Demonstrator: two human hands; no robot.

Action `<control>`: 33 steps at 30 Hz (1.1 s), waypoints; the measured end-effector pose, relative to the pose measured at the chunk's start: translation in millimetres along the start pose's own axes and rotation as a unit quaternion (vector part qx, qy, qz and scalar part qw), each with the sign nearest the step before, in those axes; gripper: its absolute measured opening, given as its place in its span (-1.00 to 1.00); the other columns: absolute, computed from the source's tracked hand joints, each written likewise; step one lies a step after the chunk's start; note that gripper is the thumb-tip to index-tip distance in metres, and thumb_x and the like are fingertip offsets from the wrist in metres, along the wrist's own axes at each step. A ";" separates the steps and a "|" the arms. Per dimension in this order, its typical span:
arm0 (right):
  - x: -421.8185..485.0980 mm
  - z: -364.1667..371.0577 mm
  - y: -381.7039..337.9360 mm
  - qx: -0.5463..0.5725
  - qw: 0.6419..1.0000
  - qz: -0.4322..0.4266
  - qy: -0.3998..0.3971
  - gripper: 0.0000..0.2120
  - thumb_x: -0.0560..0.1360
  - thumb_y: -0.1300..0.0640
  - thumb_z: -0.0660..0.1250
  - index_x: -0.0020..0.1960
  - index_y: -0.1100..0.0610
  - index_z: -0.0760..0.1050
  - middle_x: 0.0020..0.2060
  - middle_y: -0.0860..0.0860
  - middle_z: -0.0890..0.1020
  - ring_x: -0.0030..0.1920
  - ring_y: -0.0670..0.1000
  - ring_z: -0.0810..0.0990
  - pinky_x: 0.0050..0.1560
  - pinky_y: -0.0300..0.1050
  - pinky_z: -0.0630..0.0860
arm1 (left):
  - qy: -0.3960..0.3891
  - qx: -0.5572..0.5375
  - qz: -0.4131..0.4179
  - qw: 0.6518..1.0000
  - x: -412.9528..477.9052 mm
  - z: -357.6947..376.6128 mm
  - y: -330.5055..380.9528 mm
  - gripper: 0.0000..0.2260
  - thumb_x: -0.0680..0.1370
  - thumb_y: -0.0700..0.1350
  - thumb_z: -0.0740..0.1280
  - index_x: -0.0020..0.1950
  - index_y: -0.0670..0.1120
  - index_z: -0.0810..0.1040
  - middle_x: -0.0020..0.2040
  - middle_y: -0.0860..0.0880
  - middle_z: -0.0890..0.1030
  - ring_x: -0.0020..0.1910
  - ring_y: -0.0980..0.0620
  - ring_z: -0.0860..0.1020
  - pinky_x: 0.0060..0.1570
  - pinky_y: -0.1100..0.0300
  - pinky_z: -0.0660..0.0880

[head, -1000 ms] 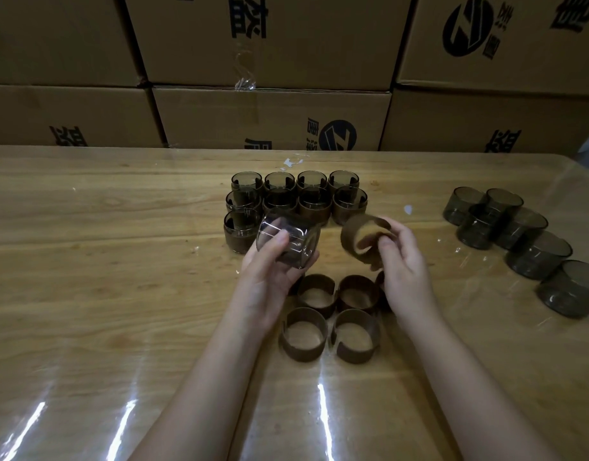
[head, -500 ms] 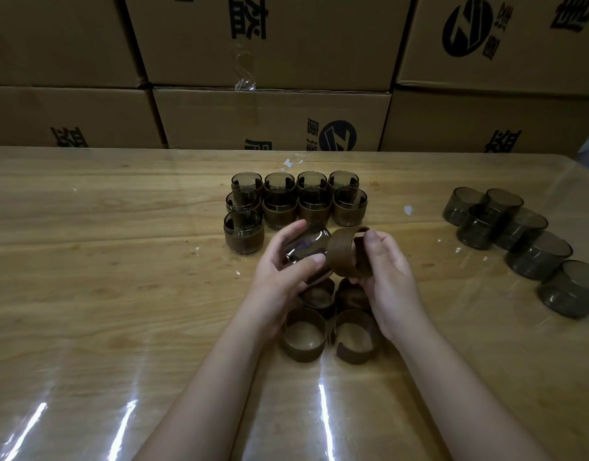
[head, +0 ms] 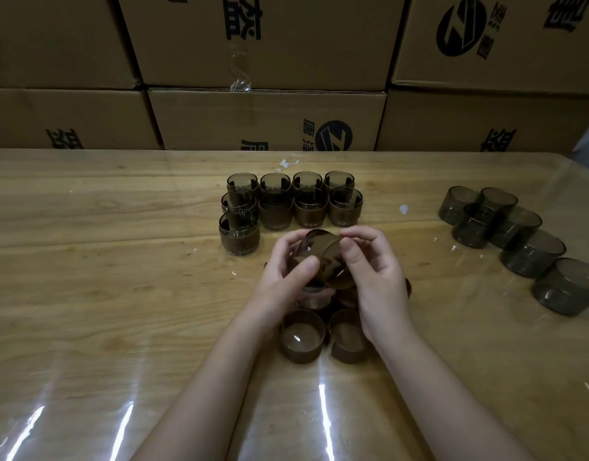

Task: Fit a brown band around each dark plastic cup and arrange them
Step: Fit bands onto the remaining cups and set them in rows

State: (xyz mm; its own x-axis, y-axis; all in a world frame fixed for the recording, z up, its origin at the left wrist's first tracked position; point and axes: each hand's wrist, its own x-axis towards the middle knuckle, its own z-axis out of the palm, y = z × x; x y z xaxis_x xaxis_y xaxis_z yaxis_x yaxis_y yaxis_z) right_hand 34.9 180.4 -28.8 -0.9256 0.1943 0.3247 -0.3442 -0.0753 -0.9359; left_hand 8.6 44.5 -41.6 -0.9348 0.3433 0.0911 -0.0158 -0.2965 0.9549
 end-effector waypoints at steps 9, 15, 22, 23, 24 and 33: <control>-4.2 5.4 -5.5 -0.036 0.999 -0.012 -0.028 -0.86 0.32 -0.20 0.39 -0.13 -0.27 0.57 0.08 0.13 0.53 0.08 -0.09 0.55 -0.06 -0.32 0.52 | 0.035 0.099 0.051 0.993 -2.3 3.2 -2.0 -0.39 0.24 0.17 0.42 0.26 0.03 0.46 0.16 -0.02 0.55 0.09 0.05 0.58 -0.19 0.20 0.55; -4.9 4.6 -6.5 -0.038 0.996 0.033 -0.072 -0.64 0.31 -0.34 0.32 0.06 -0.27 0.52 0.22 0.08 0.52 0.21 -0.04 0.55 0.03 -0.25 0.54 | 0.083 0.058 0.070 0.992 -1.5 6.7 -4.8 -0.47 0.28 0.17 0.39 0.20 0.00 0.49 0.11 -0.04 0.58 0.14 -0.14 0.57 0.06 -0.19 0.52; -5.4 6.5 -7.9 -0.055 0.989 0.088 -0.104 -0.29 0.32 -0.42 0.18 0.30 -0.02 0.48 0.10 -0.14 0.65 0.13 -0.27 0.56 0.01 -0.46 0.45 | 0.114 0.106 0.135 0.979 -1.7 7.0 -5.1 -0.53 0.32 0.17 0.34 0.16 0.00 0.49 0.01 0.13 0.62 0.04 0.09 0.58 0.03 0.07 0.53; -5.6 6.6 -7.9 -0.059 0.988 0.092 -0.109 -0.32 0.33 -0.41 0.16 0.27 -0.02 0.51 0.07 -0.17 0.66 0.10 -0.27 0.58 -0.01 -0.46 0.46 | 0.115 0.111 0.141 0.977 -1.5 7.1 -5.1 -0.54 0.33 0.17 0.33 0.16 0.00 0.49 -0.01 0.16 0.63 0.01 0.13 0.58 0.00 0.17 0.54; -5.9 6.3 -7.8 -0.064 0.987 0.097 -0.111 -0.34 0.33 -0.42 0.14 0.25 -0.04 0.53 0.05 -0.20 0.66 0.09 -0.27 0.58 -0.01 -0.45 0.47 | 0.116 0.112 0.145 0.976 -1.5 7.2 -5.5 -0.55 0.33 0.17 0.33 0.15 0.00 0.49 -0.03 0.17 0.63 -0.01 0.16 0.59 -0.04 0.24 0.53; -6.2 7.3 -5.8 -0.060 0.988 0.102 -0.094 -0.64 0.42 -0.40 0.11 -0.02 -0.31 0.60 -0.01 -0.18 0.68 0.07 -0.18 0.62 0.08 -0.24 0.54 | 0.126 0.191 0.194 0.954 -2.2 8.0 -5.4 -0.61 0.38 0.20 0.28 0.16 0.12 0.45 0.13 -0.07 0.54 0.09 0.05 0.55 0.07 0.16 0.49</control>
State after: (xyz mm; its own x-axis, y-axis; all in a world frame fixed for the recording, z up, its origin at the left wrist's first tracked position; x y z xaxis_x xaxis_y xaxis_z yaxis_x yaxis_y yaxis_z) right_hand 41.5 172.6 -24.4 -0.9907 0.0004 0.1358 -0.1358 0.0245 -0.9904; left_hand 13.6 52.4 -44.7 -0.9005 0.0342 0.4334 0.4338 0.0055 0.9010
